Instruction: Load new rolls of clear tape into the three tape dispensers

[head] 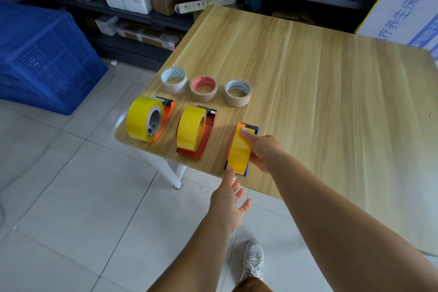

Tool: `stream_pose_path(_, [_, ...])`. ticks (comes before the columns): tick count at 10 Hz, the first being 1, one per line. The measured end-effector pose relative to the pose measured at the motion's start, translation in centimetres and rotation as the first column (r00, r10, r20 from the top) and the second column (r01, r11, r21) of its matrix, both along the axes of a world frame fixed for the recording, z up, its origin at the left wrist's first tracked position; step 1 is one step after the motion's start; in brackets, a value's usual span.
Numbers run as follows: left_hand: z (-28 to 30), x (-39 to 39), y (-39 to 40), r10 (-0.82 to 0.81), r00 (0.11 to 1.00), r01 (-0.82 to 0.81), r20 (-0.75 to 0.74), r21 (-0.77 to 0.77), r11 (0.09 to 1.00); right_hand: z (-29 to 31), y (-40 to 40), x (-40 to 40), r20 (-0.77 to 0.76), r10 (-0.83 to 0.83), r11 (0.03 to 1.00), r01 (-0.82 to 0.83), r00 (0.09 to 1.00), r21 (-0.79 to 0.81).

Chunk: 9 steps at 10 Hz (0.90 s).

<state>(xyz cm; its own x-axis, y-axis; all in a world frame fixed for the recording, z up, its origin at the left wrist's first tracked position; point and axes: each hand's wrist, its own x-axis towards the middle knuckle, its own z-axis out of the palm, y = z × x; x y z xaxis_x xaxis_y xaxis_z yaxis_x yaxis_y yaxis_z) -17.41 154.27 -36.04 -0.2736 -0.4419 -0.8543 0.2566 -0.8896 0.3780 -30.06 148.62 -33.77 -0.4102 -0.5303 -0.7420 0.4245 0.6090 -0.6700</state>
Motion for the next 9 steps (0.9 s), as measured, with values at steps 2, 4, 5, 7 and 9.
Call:
stream_pose_path(2, [0.4,1.0,-0.3,-0.053,0.998,0.054,0.033,-0.062,0.997,0.0,0.3,0.7,-0.137,0.006,0.998,0.003,0.991,0.066])
stream_pose_path(4, [0.4,1.3,-0.4,-0.096,0.983,0.116,0.156,-0.122,0.986,0.2,1.3,0.7,-0.178,0.11,0.994,-0.104,0.978,0.044])
stream_pose_path(5, [0.6,1.4,-0.3,-0.118,0.979,0.151,0.168,-0.2,0.968,0.0,1.5,1.1,-0.247,0.157,0.988,-0.153,0.956,0.038])
stream_pose_path(7, [1.5,1.3,-0.8,-0.194,0.962,0.236,0.194,-0.22,0.947,0.9,1.5,1.5,-0.229,0.154,0.988,-0.153,0.961,0.021])
stream_pose_path(9, [1.8,1.9,-0.9,-0.209,0.952,0.267,0.223,-0.277,0.923,1.6,2.8,1.8,-0.335,0.153,0.988,-0.154,0.93,0.024])
